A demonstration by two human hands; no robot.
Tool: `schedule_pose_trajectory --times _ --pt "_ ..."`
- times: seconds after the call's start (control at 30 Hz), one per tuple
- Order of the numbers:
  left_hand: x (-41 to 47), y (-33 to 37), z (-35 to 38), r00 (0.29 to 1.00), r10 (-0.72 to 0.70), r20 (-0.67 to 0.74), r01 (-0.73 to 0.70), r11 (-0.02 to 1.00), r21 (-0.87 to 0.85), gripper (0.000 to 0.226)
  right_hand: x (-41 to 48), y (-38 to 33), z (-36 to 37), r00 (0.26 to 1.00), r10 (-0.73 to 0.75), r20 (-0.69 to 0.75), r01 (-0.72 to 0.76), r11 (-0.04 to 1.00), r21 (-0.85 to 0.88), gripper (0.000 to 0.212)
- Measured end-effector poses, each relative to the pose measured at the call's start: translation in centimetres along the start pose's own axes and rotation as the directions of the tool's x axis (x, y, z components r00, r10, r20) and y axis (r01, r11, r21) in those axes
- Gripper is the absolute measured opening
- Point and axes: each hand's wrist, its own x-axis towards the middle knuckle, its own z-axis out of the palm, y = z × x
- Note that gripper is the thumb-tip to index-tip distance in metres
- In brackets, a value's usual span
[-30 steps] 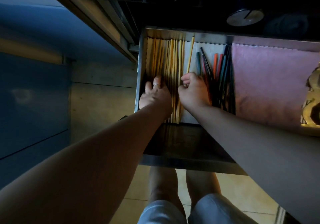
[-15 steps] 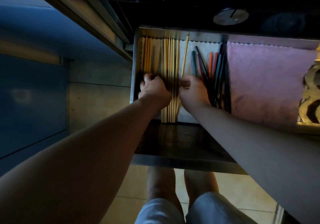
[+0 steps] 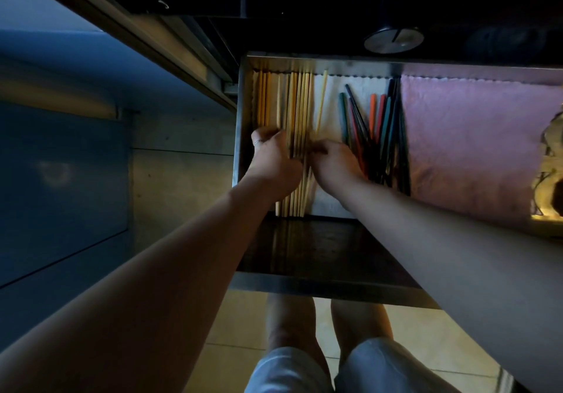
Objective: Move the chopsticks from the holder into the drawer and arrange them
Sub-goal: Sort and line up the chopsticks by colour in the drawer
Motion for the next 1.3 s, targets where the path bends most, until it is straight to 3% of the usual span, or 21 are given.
schedule_pose_trajectory --times 0.2,0.3,0.43,0.6,0.7,0.83,1.03,1.13,1.3 --pt "0.1 0.6 1.1 0.998 0.036 0.049 -0.035 0.999 -0.025 0.044 0.3 0.3 -1.3 0.997 0.08 0.015 -0.081 0.994 0.076 0.021" --pt "0.5 1.8 2.5 0.993 0.081 0.088 -0.079 0.997 -0.017 0.044 0.3 0.9 -2.4 0.988 0.148 -0.049 -0.138 0.976 0.168 0.022" --pt "0.9 3.3 4.3 0.973 0.082 0.217 -0.06 0.993 -0.103 0.035 -0.1 1.5 -3.3 0.979 0.205 -0.013 -0.193 0.941 0.278 0.024" --pt "1.3 3.2 5.2 0.946 0.033 0.321 -0.111 0.967 0.23 0.036 -0.2 1.6 -3.2 0.962 0.269 0.047 -0.267 0.891 0.368 0.028" --pt "0.5 2.4 4.3 0.981 0.046 0.187 -0.126 0.888 0.443 0.049 -0.2 1.3 -3.2 0.962 0.27 0.037 -0.267 0.907 0.324 0.032" --pt "-0.3 0.6 2.9 0.984 0.002 0.18 -0.092 0.866 0.492 0.089 0.2 0.8 -2.7 0.977 0.214 0.017 -0.212 0.947 0.24 0.029" --pt "-0.7 -0.9 2.6 0.967 -0.079 0.241 -0.084 0.795 0.6 0.089 0.6 -1.3 -1.8 0.996 0.087 0.028 -0.088 0.994 0.06 0.03" --pt "-0.6 -1.0 2.6 0.976 -0.05 0.21 -0.097 0.769 0.631 0.091 0.6 -1.5 -1.8 0.996 0.084 0.026 -0.085 0.996 0.037 0.034" --pt "-0.3 -1.5 2.3 0.975 -0.14 0.171 -0.006 0.759 0.652 0.097 0.5 -1.3 -1.6 0.995 0.091 0.034 -0.092 0.995 0.032 0.037"
